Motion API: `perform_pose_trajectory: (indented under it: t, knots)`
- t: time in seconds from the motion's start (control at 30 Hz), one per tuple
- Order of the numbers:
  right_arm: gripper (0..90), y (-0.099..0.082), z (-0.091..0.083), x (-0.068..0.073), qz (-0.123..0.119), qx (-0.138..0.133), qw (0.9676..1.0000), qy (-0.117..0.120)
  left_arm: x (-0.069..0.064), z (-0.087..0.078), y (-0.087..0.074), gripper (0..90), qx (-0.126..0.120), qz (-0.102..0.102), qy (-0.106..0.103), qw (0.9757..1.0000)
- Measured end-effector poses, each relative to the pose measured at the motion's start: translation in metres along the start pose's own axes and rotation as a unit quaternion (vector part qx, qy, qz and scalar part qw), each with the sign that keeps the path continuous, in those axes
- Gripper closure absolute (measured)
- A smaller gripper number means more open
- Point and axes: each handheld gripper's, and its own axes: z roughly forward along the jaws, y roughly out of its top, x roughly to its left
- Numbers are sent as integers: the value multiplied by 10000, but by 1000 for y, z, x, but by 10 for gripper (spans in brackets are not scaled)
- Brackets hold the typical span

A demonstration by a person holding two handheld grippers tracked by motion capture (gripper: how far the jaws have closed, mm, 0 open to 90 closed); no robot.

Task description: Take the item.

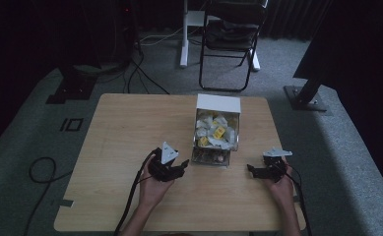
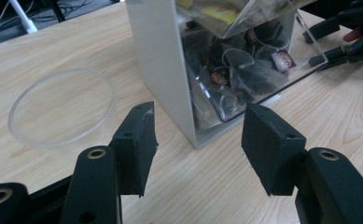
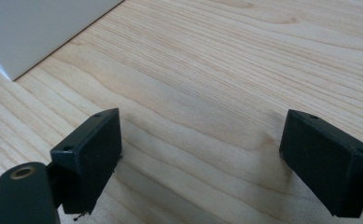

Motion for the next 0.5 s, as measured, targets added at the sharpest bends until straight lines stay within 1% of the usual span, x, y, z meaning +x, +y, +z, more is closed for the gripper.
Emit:
perform_pose_trajectory:
  t: [0.1,0.17,0.2,0.33,0.37,0.47,0.5]
  knots:
    - [127,0,0,0,2,0,10000,0,-4,2,3,456,-1,70,-33,10000]
    - [127,0,0,0,1,-1,10000,1,-6,3,4,456,-18,82,-41,10000]
    - [127,0,0,0,0,0,10000,1,-8,4,6,456,-37,121,-83,9999]
    - [127,0,0,0,1,0,10000,1,-13,7,8,456,-89,168,-184,9997]
    - [127,0,0,0,0,0,10000,0,-14,8,7,456,-109,148,-198,9996]
    - [127,0,0,0,0,0,10000,1,-17,11,7,456,-121,169,-246,9995]
    - [127,0,0,0,1,1,10000,0,-20,15,7,457,-106,192,-291,9993]
